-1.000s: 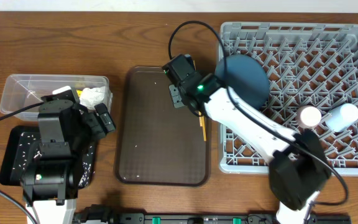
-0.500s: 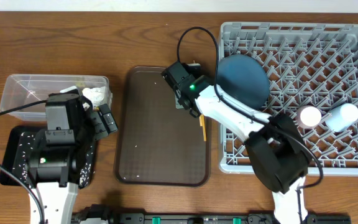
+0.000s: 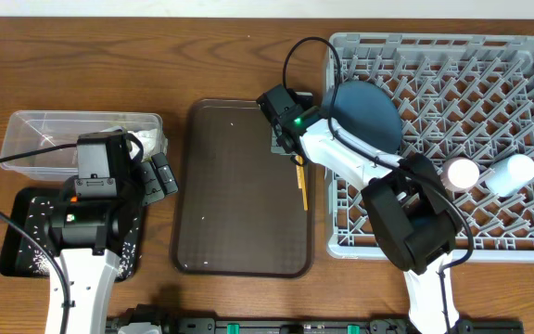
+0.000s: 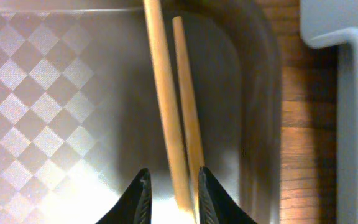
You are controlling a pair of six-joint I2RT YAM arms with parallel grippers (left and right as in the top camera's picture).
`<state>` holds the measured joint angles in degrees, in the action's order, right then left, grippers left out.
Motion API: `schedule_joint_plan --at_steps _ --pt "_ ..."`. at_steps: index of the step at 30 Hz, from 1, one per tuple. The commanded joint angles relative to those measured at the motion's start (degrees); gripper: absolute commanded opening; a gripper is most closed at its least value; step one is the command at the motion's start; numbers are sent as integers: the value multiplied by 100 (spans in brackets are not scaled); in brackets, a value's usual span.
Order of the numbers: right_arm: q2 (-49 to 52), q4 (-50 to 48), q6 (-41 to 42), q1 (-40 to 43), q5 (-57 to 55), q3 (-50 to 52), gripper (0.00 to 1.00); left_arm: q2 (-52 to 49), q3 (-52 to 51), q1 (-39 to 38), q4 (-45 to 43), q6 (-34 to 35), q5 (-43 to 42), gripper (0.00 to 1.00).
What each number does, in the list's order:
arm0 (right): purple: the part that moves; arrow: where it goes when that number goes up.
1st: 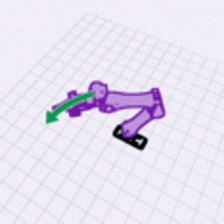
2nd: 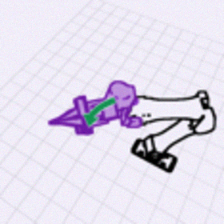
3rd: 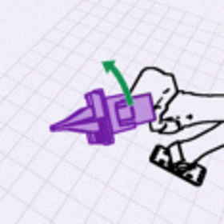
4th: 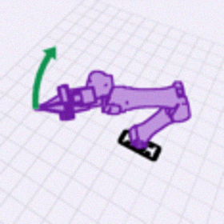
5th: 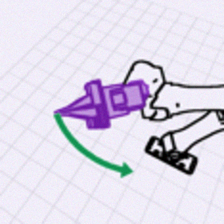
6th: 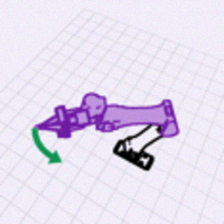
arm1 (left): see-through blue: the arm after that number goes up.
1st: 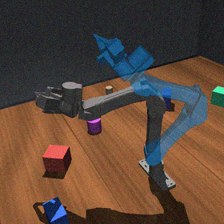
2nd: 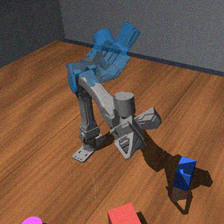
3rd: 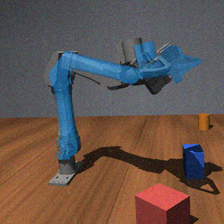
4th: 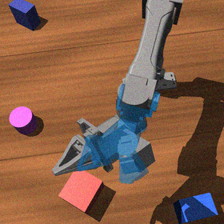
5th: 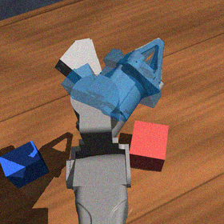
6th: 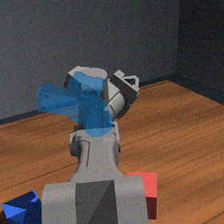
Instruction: Sort waste into correct bins and load items into the dishwasher rack
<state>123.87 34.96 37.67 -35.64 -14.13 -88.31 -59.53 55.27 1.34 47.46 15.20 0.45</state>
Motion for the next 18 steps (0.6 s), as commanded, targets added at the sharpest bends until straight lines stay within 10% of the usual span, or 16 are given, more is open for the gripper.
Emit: schedule_joint_plan --at_steps 1,18 --pt "195 -4 -79 -33 85 4 16 -66 46 24 9 7 68 98" --pt "-74 -63 -1054 -190 234 -98 1 -105 46 24 7 9 68 98"
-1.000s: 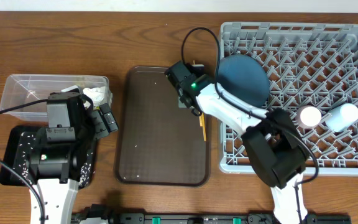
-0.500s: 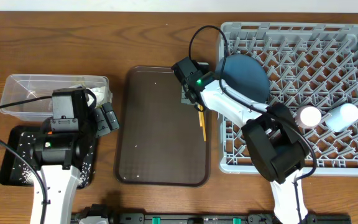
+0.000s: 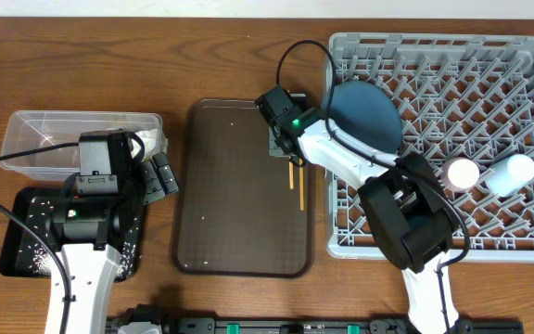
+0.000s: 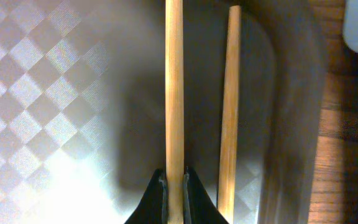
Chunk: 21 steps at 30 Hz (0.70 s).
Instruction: Sort waste into correct bins and load items into the dishwasher rack
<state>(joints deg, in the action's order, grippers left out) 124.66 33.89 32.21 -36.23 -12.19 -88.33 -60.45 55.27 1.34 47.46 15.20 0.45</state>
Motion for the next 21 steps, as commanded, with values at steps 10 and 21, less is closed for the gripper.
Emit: schedule_joint_plan --at_steps 10,21 --pt "-2782 743 -1469 308 459 -256 1 -13 46 24 9 7 68 98" --pt "-3606 2297 -2341 2743 616 -37 1 -13 46 24 9 7 68 98"
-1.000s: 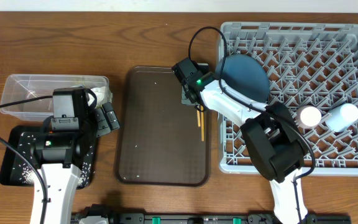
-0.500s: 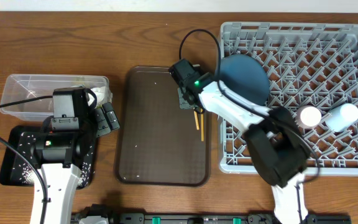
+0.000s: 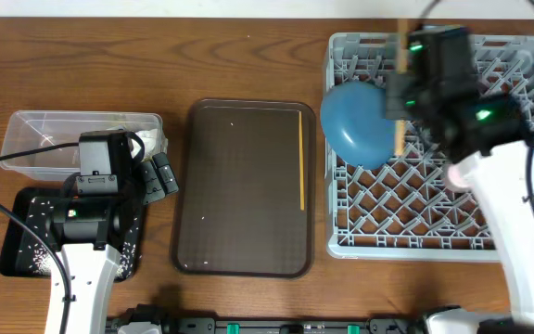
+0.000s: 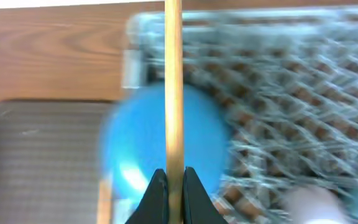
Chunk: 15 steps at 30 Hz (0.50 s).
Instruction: Sort waste into correct bins and load items into the dishwasher rack
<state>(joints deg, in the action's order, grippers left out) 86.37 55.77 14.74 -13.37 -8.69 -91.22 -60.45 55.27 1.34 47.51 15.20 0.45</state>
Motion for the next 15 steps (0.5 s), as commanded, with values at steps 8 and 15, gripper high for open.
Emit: schedule_joint_plan --at_steps 8,15 --pt "780 -94 -970 1226 398 1228 1 -13 46 24 4 7 68 98" --pt "1180 -518 -1244 1366 254 1484 9 -13 46 24 4 7 68 98"
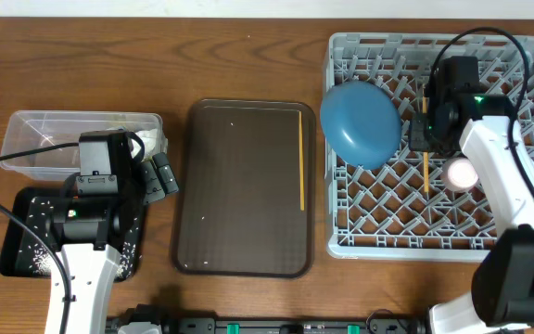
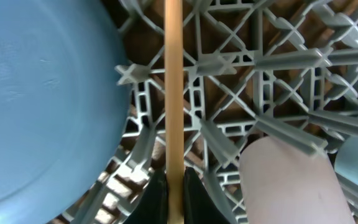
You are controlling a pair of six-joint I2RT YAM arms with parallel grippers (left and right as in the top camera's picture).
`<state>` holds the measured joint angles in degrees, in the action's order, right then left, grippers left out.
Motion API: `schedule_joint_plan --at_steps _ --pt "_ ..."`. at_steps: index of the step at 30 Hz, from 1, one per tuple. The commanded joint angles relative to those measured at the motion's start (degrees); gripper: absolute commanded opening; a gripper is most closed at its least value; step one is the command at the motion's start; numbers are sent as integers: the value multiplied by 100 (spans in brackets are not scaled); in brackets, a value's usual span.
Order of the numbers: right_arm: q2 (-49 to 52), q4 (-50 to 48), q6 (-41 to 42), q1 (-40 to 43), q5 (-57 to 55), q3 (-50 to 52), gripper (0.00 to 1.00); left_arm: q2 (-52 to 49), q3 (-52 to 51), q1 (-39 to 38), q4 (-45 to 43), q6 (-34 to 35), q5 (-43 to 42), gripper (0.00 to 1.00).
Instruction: Sort waste into correct bins and load items into the dishwasher rack
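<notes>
My right gripper (image 1: pixel 431 130) is shut on a wooden chopstick (image 2: pixel 173 93) and holds it low over the grey dishwasher rack (image 1: pixel 517 237), between the blue bowl (image 1: pixel 360 121) and a white cup (image 1: pixel 462 173). In the right wrist view the stick runs straight up from the gripper (image 2: pixel 174 190) across the rack's grid (image 2: pixel 260 62), with the bowl (image 2: pixel 42 93) to its left and the cup (image 2: pixel 291 180) to its right. A second chopstick (image 1: pixel 302 160) lies along the right side of the brown tray (image 1: pixel 239 232). My left gripper (image 1: pixel 162 173) hovers open beside the bins.
A clear plastic bin (image 1: pixel 26 139) stands at the far left, with a black bin (image 1: pixel 17 250) in front of it under my left arm. The rack's upright prongs surround the held stick. A pale bluish cup sits right of the white one.
My right gripper, still shut on the chopstick, was up over the bowl and the rack's back left. It is now lower and further right, between the bowl and the white cup.
My right gripper stood open around two chopsticks at the tray's right edge. Then it was shut on one of them, the other lying beside it. Later it held that stick high over the bowl, and now low over the rack. The left arm stayed put.
</notes>
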<state>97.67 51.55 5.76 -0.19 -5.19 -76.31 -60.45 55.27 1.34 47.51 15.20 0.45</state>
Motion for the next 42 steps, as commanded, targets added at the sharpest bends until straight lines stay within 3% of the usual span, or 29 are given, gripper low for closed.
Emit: schedule_joint_plan --at_steps 1,2,6,10,15,21,25,34,42 --pt "63 -144 -492 37 -98 -7 16 -13 46 24 2 9 68 98" --pt "63 -186 -619 26 -83 -7 24 -13 46 24 2 7 66 98" --pt "-44 -203 -717 -146 170 -87 37 -13 46 24 2 7 68 98" --pt "-273 -24 -752 -601 981 -352 43 -13 46 24 4 7 68 98" --pt "-675 -476 -42 -1821 1626 -422 41 -13 46 24 2 7 68 98" --pt "-356 -973 1884 -3447 87 -420 35 -13 46 24 4 7 68 98" --pt "258 -1073 2870 -4033 -807 -420 32 -13 46 24 4 7 68 98" --pt "1694 -1606 3320 -4197 -1283 -420 29 -13 46 24 4 7 68 98" --pt "2031 -1633 3449 -3926 -1281 -420 28 -13 46 24 4 7 68 98"
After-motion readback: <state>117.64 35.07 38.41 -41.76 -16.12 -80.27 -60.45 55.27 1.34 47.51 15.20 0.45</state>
